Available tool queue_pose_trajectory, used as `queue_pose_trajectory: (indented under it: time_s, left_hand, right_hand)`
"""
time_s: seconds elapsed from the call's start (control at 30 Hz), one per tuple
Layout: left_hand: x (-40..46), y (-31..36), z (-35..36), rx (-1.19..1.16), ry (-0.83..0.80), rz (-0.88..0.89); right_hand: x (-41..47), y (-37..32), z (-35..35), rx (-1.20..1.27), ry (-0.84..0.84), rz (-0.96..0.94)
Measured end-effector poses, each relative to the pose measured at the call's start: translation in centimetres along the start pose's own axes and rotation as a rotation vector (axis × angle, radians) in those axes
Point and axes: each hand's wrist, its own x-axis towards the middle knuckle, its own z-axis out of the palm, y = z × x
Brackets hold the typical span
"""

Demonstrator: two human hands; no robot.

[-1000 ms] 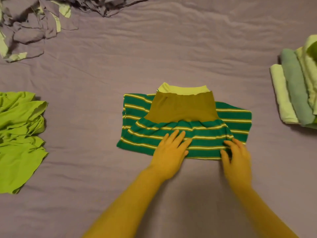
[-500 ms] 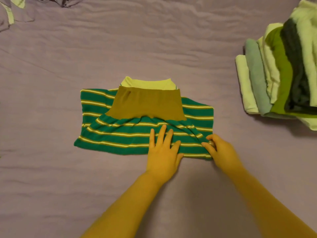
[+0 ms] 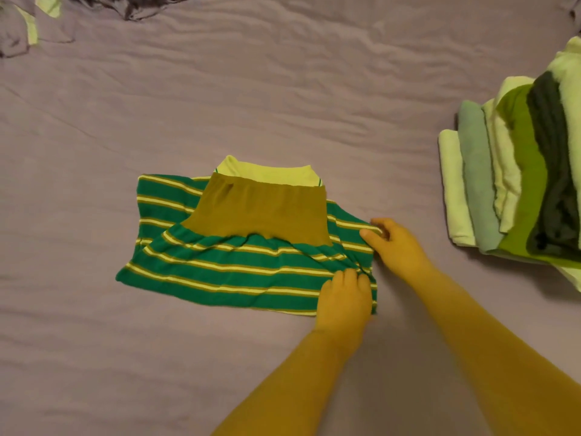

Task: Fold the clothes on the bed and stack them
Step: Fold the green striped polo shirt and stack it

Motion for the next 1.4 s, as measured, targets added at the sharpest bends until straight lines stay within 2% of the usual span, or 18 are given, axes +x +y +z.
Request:
queue_pose_trajectory:
  time_s: [0.07,0.17,0.3,0.53,0.63,0.73,0.83,1.0,1.1,1.2,1.3,1.4]
  left_hand:
    - [0.0,-1.3,-1.7,-0.117,0.0,-0.009]
    - [-0.8,-4.4,-4.2,-0.514,-0.029,-0.078]
    - [-3.0,-8.1,-7.5,-0.837,0.12,-0.212]
    - [-6.2,-15.3,-10.7,-1.28,-0.021,-0.359]
    - [-7.4,-18.4,-11.8,-1.465,-0.073,-0.356]
    - [-8.4,-21.7,-12.8,-1.471,-0.032,-0.339]
    - [-9.2,-25.5,-13.5,-1.455,0.064,-0.399]
    - [-10.0,-30.0,-13.3,-1.32,0.202,-0.453]
    - [-9.6,-31.0,-12.5,-1.102,0.314,-0.537]
    - [-7.7,-30.9,-12.6,-0.8,0.41,-0.641]
    - [-5.5,-29.8,-13.2,-0.645,0.298,-0.727]
    - [-4.1,-29.0,-13.1,-0.69,0.233,-0.783]
  right_hand:
    - [0.0,-1.0,-0.3,0.051,-0.017,0.018]
    - [-0.1,-3.3,-0.5,0.2,-0.059,0.057]
    - [-0.4,-7.2,1.1,0.346,-0.077,0.084]
    - [-1.1,-13.2,7.9,0.476,-0.138,0.089]
    - [-1.4,-15.4,11.3,0.504,-0.143,0.098]
    - [-1.7,-17.9,14.6,0.494,-0.128,0.055]
    - [-1.6,-20.5,17.9,0.486,-0.112,0.004]
    - [-0.7,-22.8,22.7,0.326,-0.161,-0.099]
    - [-0.6,-22.4,23.7,0.176,-0.239,-0.186]
    - [-1.0,-21.5,22.9,0.144,-0.275,-0.23]
    - [-1.7,-20.0,21.1,-0.026,-0.163,-0.268]
    - [-2.6,-17.1,19.7,-0.192,0.076,-0.229]
